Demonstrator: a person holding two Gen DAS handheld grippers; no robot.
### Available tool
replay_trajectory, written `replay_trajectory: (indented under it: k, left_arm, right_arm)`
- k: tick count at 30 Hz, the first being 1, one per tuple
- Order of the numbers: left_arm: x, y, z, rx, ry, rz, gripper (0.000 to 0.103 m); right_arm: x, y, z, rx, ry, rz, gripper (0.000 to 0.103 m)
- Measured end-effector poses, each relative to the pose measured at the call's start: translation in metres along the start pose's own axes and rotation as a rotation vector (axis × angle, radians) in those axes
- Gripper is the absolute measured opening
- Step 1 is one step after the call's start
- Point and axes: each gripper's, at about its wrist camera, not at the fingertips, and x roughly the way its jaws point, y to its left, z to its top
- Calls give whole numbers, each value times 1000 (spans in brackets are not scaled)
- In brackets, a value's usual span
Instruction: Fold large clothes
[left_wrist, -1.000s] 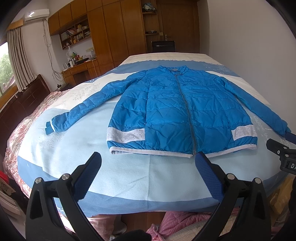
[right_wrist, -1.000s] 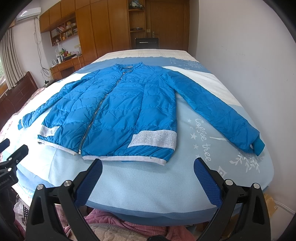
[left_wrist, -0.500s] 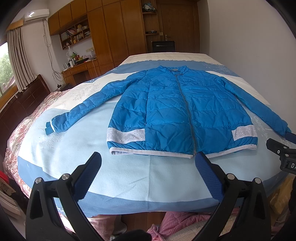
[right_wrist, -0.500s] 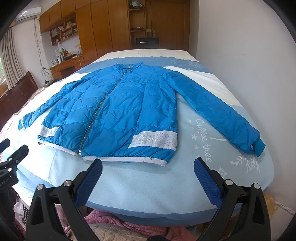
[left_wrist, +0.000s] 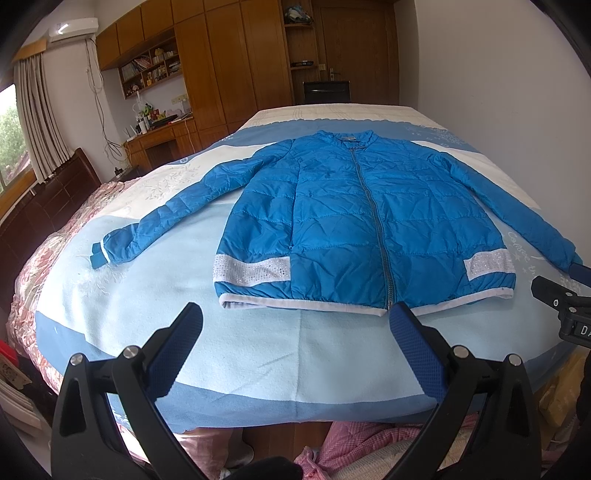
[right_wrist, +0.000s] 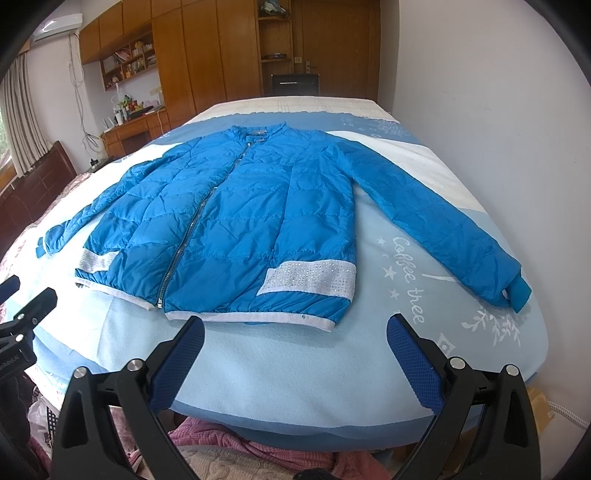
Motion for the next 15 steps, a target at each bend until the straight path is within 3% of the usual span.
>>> replay_trajectory:
  k: [15]
  left_arm:
    - [7,0,3,7,2,5,100]
  right_arm:
    - [7,-4,5,12,-7,-14,99]
